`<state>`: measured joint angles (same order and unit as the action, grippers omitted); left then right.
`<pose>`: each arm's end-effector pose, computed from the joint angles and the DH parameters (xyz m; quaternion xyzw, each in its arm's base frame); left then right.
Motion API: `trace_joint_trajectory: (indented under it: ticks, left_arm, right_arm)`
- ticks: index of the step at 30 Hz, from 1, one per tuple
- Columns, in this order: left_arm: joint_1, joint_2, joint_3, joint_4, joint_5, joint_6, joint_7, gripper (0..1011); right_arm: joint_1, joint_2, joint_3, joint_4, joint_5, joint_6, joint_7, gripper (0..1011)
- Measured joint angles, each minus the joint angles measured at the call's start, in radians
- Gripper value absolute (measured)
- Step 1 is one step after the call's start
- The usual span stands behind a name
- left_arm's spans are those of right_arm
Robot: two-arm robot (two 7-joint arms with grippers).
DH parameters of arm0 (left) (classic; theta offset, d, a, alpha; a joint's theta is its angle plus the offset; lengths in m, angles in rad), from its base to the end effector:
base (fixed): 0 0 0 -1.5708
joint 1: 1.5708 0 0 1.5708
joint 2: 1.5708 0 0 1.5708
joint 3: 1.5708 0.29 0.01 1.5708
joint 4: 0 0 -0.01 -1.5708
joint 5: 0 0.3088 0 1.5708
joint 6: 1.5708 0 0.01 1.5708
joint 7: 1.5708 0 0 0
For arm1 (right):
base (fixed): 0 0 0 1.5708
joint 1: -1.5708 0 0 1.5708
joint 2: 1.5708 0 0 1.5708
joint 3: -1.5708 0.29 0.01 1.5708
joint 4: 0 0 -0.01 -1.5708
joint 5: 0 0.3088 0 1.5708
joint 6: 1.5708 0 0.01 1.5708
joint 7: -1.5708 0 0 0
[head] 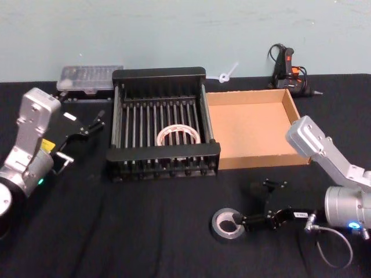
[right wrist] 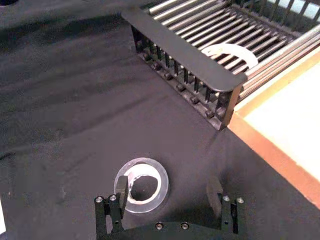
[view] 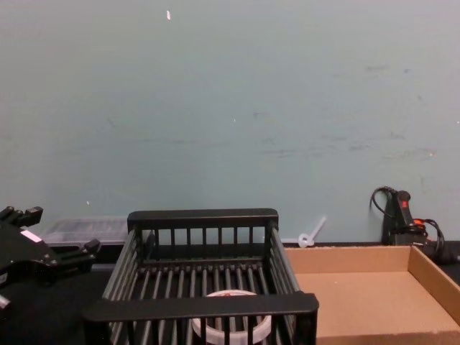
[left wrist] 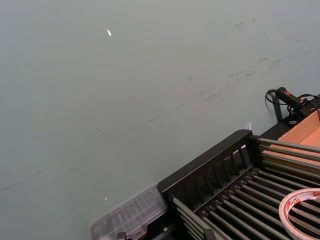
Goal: Pick up the white tape and place it into the black box , Pick up the silver tape and place it into the brown box.
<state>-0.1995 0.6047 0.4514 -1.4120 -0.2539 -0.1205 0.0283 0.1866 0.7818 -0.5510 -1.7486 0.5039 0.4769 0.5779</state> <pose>0.3581 0.0827 -0.3023 0.1415 -0.1325 0.5799 0.7913 0.3262 -0.0523 -0.2406 -0.2772 0.1124 -0.2508 0.9207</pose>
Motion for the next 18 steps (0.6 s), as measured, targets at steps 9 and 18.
trace_joint_trajectory:
  ticks: [9,18]
  left_arm:
    - [0.0,0.0,0.0,0.0,0.0,0.0,0.0,1001]
    - [0.0,0.0,0.0,0.0,0.0,0.0,0.0,1001]
  right_arm:
    - [0.027,-0.015,-0.035,0.031,-0.005,0.007,0.002,1000]
    - [0.048,-0.022,-0.06,0.05,-0.01,0.016,0.004,1000]
